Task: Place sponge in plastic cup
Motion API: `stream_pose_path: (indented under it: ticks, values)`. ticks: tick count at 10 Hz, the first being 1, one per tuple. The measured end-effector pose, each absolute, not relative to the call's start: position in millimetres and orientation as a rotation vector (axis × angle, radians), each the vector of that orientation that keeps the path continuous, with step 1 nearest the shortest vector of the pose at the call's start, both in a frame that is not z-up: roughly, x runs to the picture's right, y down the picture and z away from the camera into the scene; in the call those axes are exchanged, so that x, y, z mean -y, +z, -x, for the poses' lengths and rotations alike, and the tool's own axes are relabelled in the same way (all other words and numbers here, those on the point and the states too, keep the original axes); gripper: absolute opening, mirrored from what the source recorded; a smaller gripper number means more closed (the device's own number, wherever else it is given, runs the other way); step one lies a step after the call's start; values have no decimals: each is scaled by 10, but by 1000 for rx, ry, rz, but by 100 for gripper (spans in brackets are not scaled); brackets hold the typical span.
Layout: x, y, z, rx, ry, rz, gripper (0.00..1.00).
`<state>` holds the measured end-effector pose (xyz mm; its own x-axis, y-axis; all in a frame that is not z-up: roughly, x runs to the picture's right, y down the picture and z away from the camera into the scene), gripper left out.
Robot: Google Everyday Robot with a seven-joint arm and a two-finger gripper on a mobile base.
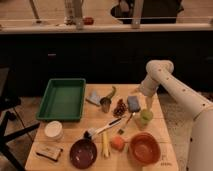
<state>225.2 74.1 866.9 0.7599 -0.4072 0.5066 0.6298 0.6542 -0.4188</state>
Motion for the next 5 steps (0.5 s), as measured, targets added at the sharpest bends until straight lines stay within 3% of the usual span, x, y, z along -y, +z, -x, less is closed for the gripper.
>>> stream_pose_path:
  ticks: [5]
  values:
    - [-725, 8708, -2302, 257, -855, 615, 80]
